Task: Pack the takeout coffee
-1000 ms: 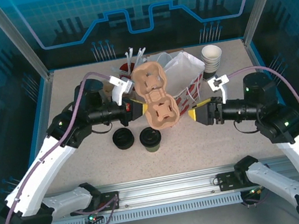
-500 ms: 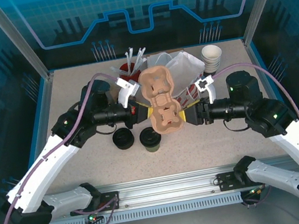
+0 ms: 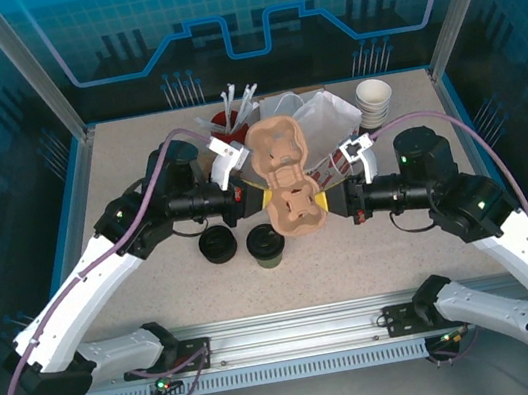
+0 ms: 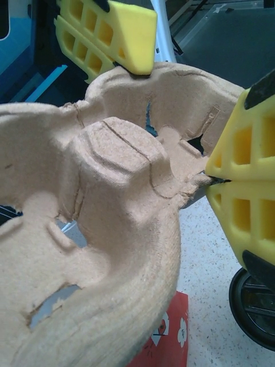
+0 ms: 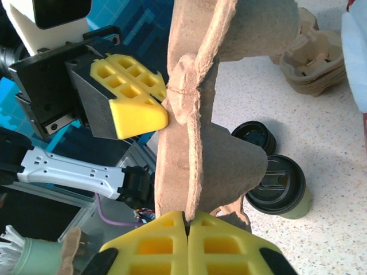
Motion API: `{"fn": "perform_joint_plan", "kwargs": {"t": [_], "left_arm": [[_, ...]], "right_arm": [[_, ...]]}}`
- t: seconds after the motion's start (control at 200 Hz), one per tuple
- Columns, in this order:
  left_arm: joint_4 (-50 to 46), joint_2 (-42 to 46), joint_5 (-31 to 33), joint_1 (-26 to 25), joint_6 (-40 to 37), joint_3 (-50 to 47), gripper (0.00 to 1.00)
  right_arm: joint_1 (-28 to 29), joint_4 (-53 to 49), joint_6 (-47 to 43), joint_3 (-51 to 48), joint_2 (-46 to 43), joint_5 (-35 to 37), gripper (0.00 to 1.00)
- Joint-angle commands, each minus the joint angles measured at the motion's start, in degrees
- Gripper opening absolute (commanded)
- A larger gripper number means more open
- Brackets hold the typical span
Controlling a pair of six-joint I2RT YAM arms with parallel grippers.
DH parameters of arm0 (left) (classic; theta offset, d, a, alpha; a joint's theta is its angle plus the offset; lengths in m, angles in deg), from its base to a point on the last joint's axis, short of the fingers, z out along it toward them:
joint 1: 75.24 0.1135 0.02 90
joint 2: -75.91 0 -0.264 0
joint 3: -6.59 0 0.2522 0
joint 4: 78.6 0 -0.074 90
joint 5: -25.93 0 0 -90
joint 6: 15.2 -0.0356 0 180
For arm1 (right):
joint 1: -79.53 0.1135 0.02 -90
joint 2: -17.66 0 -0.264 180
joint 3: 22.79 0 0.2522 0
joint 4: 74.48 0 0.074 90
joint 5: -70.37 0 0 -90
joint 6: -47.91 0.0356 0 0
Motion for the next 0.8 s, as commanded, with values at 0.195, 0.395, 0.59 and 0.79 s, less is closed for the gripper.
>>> {"fn": "perform_joint_plan", "kwargs": {"t": [0.195,0.395,0.59,0.79], "left_arm": [[1.57,3.33,0.46,-0.68,-2.84,1.07,0.44],[2.32,7.55,0.90,-0.71,-6.64,0.51,0.57],[1.47,9.86,1.72,-0.69,-9.81,0.12,0.60],[1.83,10.62,1.87,-1.22,-11.40,-1.08,0.60]], "right_arm": [[1.21,-0.58,0.21,0.03,-2.59,6.10,0.00],[1.15,-4.39,1.24,0.14,-4.54,10.61,0.00],[1.07,-7.92,3.57,0.47,-4.13,11.75,0.00],[1.12,-8.47,4.60,0.76,-1.94,9.01,0.00]]}}
